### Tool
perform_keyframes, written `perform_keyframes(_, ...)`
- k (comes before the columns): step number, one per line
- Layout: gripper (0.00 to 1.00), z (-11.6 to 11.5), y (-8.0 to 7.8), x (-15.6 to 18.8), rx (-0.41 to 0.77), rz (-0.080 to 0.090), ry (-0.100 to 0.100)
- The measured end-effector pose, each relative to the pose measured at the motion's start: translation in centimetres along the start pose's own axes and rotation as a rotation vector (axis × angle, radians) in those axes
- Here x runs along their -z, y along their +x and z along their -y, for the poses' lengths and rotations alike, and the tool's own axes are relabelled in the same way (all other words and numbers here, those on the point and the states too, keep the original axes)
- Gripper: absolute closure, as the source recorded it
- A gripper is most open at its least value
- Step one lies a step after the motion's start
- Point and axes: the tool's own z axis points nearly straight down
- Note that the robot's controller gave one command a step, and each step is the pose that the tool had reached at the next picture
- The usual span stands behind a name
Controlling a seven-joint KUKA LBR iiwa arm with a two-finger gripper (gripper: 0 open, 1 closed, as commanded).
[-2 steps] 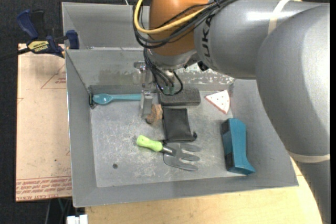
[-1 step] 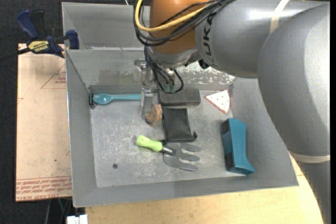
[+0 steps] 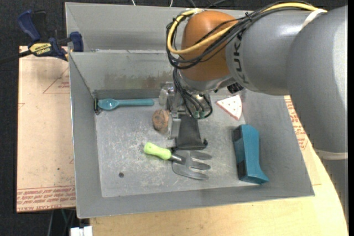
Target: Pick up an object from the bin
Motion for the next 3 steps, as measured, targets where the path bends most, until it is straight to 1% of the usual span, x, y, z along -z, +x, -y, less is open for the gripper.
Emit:
perform_keyframes(1,0.00,-0.4,3.4,0.7,-0.030,0.002,0.001)
perform_keyframes(2,0.00,3.3,4.0,-1.8,-0.119,0.005,-0.004)
perform_keyframes(3,1.00,6.3,4.8,-3.1,-0.124,0.006,-0.004)
